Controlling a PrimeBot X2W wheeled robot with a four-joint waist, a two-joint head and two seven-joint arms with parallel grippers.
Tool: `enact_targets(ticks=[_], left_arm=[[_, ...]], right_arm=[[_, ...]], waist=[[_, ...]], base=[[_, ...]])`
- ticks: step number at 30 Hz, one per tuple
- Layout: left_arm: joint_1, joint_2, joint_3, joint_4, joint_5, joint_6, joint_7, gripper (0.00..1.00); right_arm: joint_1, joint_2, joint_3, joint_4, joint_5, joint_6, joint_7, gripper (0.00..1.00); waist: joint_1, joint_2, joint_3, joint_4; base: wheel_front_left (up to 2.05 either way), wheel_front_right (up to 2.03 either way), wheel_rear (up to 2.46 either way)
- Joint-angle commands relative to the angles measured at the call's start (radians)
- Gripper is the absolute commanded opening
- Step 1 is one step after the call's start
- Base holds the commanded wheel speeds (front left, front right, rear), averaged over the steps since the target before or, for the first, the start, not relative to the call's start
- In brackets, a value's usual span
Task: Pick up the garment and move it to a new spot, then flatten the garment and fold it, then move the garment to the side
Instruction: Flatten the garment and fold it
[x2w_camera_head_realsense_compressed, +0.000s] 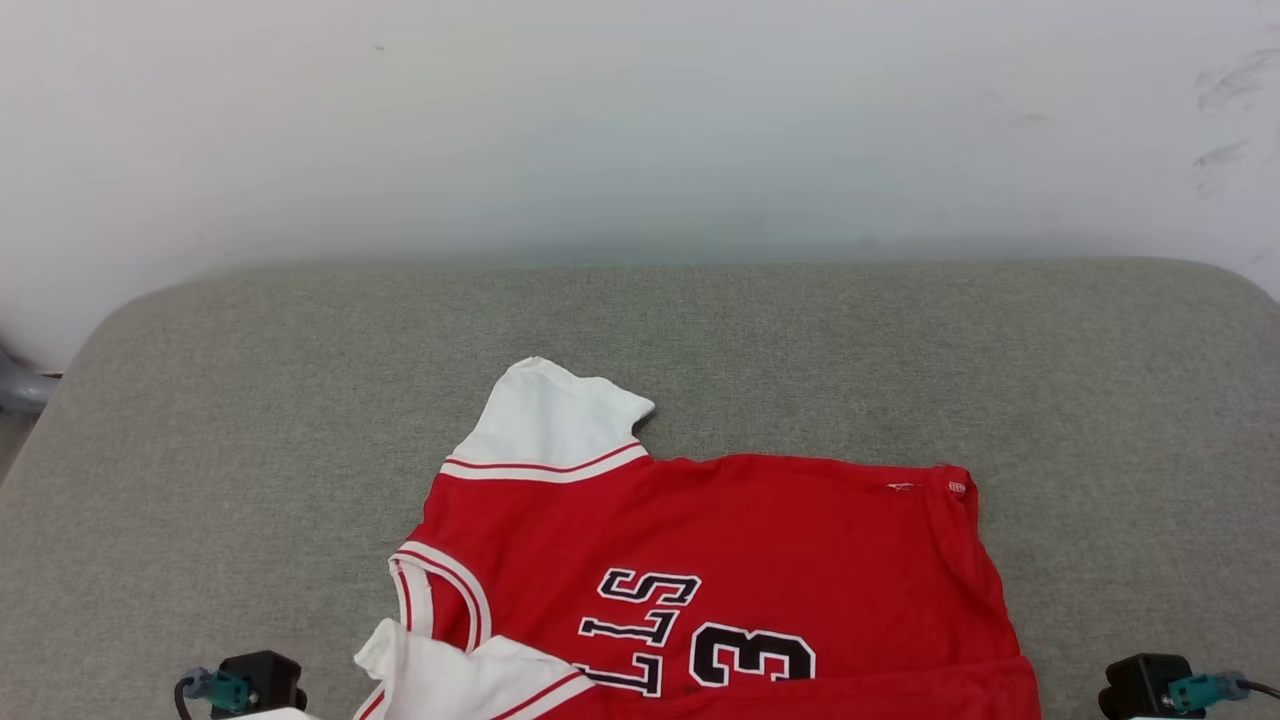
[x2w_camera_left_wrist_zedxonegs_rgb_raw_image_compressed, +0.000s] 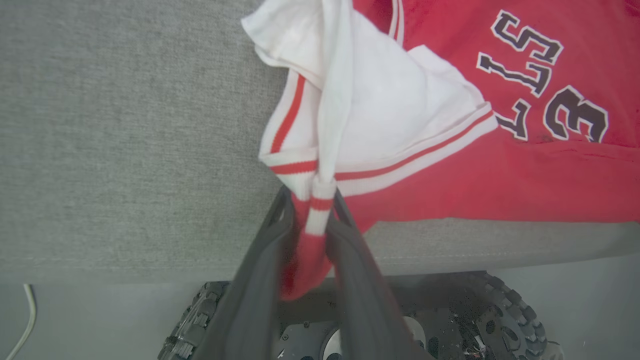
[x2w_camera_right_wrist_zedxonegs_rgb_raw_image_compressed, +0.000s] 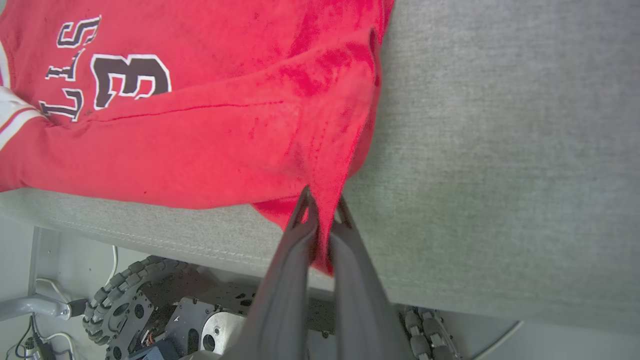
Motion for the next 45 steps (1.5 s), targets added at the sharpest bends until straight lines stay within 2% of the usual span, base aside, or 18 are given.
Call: enact_targets(ticks=[1,7,8,19,27,30,34,40,45], left_arm=[[-0.023,-0.012,0.003,0.017,0.012,-0.006,-0.021,1.00],[-0.079,-0.032,0.019,0.059,0.062,-0.022,-0.117,1.00],[-0.079,-0.032,0.019,0.059,0.062,-0.022,-0.117,1.00],[-0.250,-0.061,0.052,0.092,0.164,-0.070,-0.315,1.00],[-0.412,-0.075,0.073,0.153,0.193,-0.117,-0.384,1.00],[-0.484,-0.056,0.081,0.192,0.183,-0.153,-0.360,1.00],[-0.598,-0.032,0.069,0.258,0.159,-0.206,-0.272,1.00],[-0.758,0.007,0.044,0.363,0.094,-0.286,-0.060,1.00],[-0.867,0.050,0.023,0.441,0.051,-0.322,0.126,1.00]], right_arm=[[0.008,0.007,0.002,0.008,-0.010,-0.001,-0.023,1.00],[-0.030,0.004,0.018,-0.014,-0.040,-0.001,-0.179,1.00],[-0.030,0.004,0.018,-0.014,-0.040,-0.001,-0.179,1.00],[-0.139,0.051,-0.032,-0.115,-0.156,-0.001,-0.548,1.00],[-0.221,0.072,-0.026,-0.185,-0.211,-0.001,-0.644,1.00],[-0.257,0.078,-0.021,-0.198,-0.218,-0.001,-0.653,1.00],[-0.298,0.087,-0.015,-0.194,-0.225,-0.001,-0.666,1.00],[-0.337,0.110,0.007,-0.167,-0.228,-0.001,-0.683,1.00],[-0.363,0.124,0.034,-0.130,-0.208,-0.001,-0.701,1.00]], waist=[[0.0001,-0.0001,0.001,0.002],[0.0001,-0.0001,0.003,-0.007],[0.0001,-0.0001,0.003,-0.007],[0.0001,-0.0001,0.027,-0.032],[0.0001,-0.0001,0.149,-0.088],[0.0001,-0.0001,0.217,-0.115],[0.0001,-0.0001,0.302,-0.146],[0.0001,-0.0001,0.384,-0.201],[0.0001,-0.0001,0.434,-0.255]], base=[[0.00,0.00,0.00],[0.00,0.00,0.00],[0.00,0.00,0.00],[0.00,0.00,0.00],[0.00,0.00,0.00],[0.00,0.00,0.00],[0.00,0.00,0.00],[0.00,0.00,0.00],[0.00,0.00,0.00]])
